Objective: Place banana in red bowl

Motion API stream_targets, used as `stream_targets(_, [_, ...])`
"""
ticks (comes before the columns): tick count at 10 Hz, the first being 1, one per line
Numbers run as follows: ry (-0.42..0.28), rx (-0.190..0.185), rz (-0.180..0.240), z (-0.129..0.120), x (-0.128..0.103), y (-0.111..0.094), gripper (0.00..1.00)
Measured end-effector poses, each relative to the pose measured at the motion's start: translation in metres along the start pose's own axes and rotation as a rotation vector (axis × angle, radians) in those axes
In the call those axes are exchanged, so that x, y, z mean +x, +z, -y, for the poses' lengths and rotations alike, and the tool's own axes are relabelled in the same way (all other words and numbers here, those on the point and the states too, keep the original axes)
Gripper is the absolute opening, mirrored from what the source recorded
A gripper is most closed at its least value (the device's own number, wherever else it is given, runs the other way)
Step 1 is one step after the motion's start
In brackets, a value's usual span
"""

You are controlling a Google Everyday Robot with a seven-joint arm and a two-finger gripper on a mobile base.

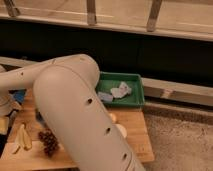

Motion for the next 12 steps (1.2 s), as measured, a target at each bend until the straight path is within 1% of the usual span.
stream_targets(1, [-0.006, -0.016, 0.000, -0.004, -0.007, 0.005, 0.77])
stream_targets(2, [-0.010, -0.038, -0.015, -0.010, -0.010, 0.013, 0.77])
stream_targets(4, [-0.003, -0.062, -0.042, -0.016, -0.005, 0.022, 0.77])
stream_targets(5, [0.001, -0.068, -0.063, -0.020, -0.003, 0.026, 0.77])
stream_targets(6, [0.005, -0.073, -0.073, -0.024, -0.001, 0.030, 0.77])
stream_targets(8, [0.030, -0.079, -0.097, -0.027, 0.009, 0.044, 0.77])
stream_targets(9, [0.042, -0.077, -0.101, -0.030, 0.011, 0.053, 0.77])
stream_targets(10, [0.063, -0.075, -0.105, -0.035, 0.014, 0.071, 0.77])
stream_targets(12, [0.091, -0.079, -0.096, -0.035, 0.017, 0.090, 0.77])
